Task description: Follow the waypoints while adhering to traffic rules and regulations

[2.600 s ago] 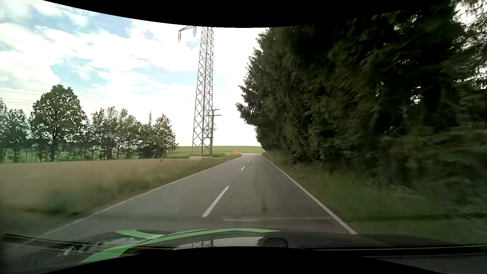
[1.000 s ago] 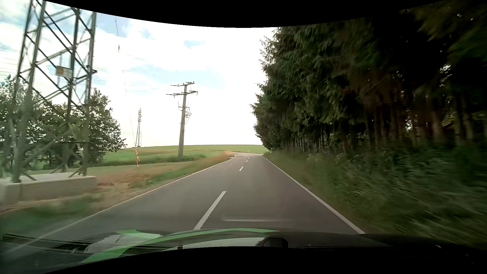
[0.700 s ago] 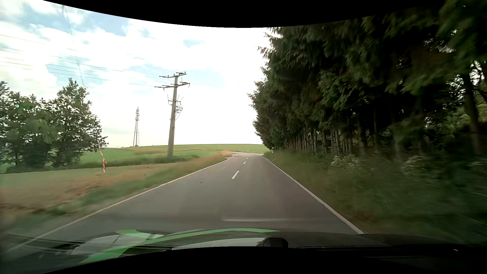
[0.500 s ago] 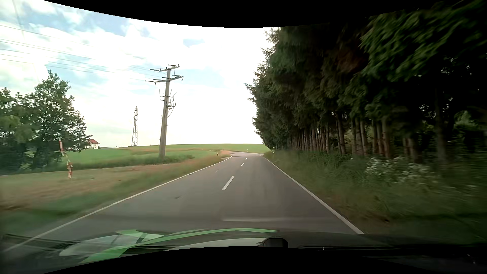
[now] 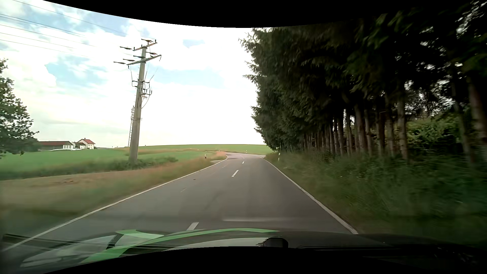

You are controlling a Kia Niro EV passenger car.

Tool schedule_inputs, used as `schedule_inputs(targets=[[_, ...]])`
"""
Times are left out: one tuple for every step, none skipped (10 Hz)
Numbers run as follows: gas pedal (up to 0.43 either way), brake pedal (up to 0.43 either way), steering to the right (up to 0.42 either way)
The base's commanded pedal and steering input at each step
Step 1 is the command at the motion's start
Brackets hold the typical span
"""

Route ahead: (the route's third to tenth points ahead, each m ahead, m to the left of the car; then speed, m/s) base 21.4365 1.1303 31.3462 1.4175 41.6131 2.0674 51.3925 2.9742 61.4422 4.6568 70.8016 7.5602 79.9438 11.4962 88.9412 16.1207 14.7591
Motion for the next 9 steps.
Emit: schedule_inputs(targets=[[0.138, 0.000, -0.003], [0.138, 0.000, -0.003], [0.138, 0.000, -0.003], [0.138, 0.000, -0.003], [0.138, 0.000, -0.003], [0.138, 0.000, -0.004], [0.138, 0.000, -0.004], [0.138, 0.000, -0.005], [0.138, 0.000, -0.007]])
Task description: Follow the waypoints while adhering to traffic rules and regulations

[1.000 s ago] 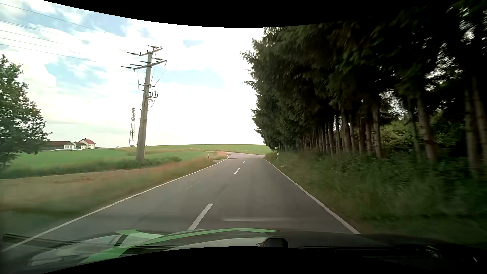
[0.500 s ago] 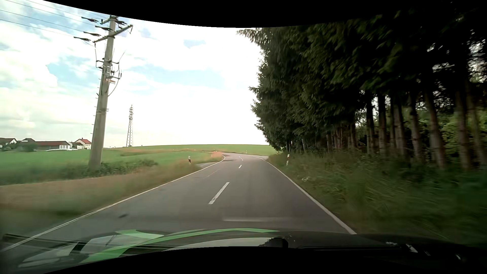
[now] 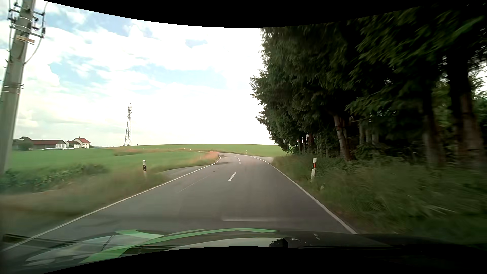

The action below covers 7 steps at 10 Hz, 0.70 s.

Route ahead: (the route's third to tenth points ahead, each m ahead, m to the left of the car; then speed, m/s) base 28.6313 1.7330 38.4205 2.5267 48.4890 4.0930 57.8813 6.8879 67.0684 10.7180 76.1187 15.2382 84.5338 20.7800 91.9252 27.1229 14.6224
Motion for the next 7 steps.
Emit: schedule_inputs(targets=[[0.138, 0.000, -0.008], [0.130, 0.000, -0.008], [0.118, 0.000, -0.008], [0.098, 0.000, -0.008], [0.087, 0.000, -0.008], [0.008, 0.000, -0.008], [0.000, 0.000, -0.009]])
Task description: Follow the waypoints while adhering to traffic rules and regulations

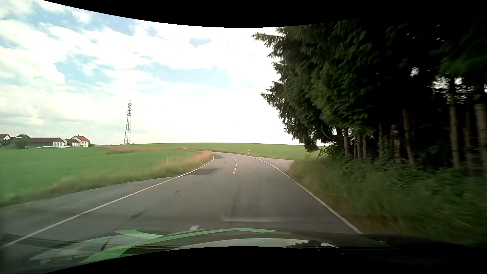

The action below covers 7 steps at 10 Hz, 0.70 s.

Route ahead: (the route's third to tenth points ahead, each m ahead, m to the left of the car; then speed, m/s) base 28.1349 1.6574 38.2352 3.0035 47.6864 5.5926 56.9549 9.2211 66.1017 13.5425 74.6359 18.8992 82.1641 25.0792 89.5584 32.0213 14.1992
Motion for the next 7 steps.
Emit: schedule_inputs(targets=[[0.000, 0.000, -0.009], [0.000, 0.000, -0.010], [0.000, 0.000, -0.011], [0.000, 0.000, -0.011], [0.000, 0.000, -0.015], [0.028, 0.000, -0.018], [0.087, 0.000, -0.018]])
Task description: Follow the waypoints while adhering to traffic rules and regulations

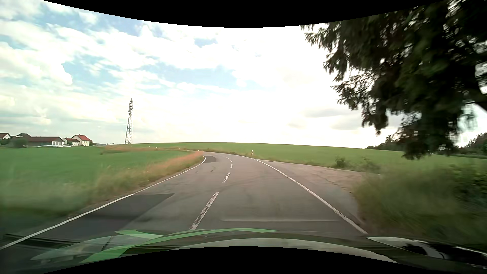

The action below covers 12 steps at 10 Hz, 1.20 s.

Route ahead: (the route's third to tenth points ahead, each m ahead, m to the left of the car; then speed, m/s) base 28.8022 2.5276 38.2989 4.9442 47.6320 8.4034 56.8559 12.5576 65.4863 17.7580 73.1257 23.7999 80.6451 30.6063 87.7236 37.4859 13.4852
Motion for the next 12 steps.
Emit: schedule_inputs(targets=[[0.138, 0.000, -0.018], [0.138, 0.000, -0.017], [0.138, 0.000, -0.017], [0.138, 0.000, -0.017], [0.138, 0.000, -0.017], [0.138, 0.000, -0.017], [0.138, 0.000, -0.017], [0.138, 0.000, -0.017], [0.138, 0.000, -0.018], [0.138, 0.000, -0.020], [0.138, 0.000, -0.023], [0.138, 0.000, -0.024]])
